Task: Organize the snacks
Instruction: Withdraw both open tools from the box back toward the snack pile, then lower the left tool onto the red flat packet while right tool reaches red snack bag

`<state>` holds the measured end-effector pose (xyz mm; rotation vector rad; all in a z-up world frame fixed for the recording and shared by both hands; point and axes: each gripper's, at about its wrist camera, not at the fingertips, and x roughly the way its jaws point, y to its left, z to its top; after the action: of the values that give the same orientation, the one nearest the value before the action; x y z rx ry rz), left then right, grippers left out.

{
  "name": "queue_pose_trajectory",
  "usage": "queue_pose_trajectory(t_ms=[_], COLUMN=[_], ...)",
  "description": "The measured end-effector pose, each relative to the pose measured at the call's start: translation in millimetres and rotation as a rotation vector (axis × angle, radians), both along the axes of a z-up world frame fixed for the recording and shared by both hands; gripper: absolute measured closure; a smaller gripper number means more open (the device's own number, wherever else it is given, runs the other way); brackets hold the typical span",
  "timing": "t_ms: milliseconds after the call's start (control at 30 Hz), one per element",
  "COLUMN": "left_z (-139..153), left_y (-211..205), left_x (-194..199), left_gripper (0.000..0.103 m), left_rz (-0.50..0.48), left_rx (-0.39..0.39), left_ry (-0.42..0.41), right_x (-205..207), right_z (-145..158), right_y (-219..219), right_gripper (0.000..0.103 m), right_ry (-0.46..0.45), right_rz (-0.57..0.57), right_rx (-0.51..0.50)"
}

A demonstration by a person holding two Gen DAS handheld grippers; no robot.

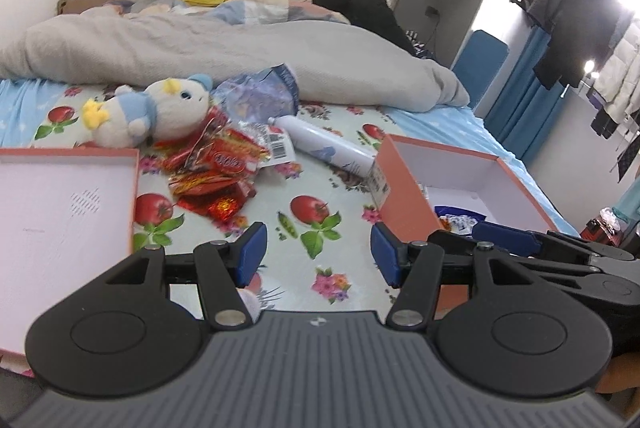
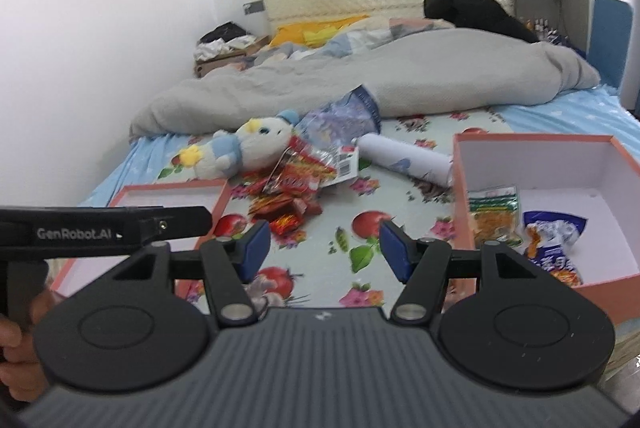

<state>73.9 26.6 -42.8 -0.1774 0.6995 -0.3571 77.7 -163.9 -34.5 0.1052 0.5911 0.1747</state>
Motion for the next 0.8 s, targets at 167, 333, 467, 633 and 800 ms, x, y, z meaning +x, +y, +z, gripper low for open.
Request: queue_pose_trajectory(t_ms=[167, 333, 467, 633, 800], left_z=[-13, -34, -57, -90, -119], left_y=[11, 15, 16, 20, 19], left_x=[16, 43, 65, 94, 120], left_gripper=[0.040, 0.040, 0.040, 0.037, 0.027], left_rz=[0.037, 0.067, 0.083, 0.113, 0.147], left_rx=[-0.006, 0.013, 0.013, 0.004, 0.055], left_ry=[0.014, 0.038, 0.069, 0.107, 0.111], right_x=[10, 33, 57, 87, 119], right_z=[-7, -18, -30, -42, -51], right_y=[5, 2, 1, 0, -7], right_gripper=[0.040, 0.040, 0.040, 0.033, 0.015], right_ry=[0.012, 0.043, 0.069, 0.105, 0.079], right_rz=[-0.005, 0.001, 0.022, 0.048, 0.029], right_rx=[-0.001, 0.019, -0.006, -0.033, -0.061])
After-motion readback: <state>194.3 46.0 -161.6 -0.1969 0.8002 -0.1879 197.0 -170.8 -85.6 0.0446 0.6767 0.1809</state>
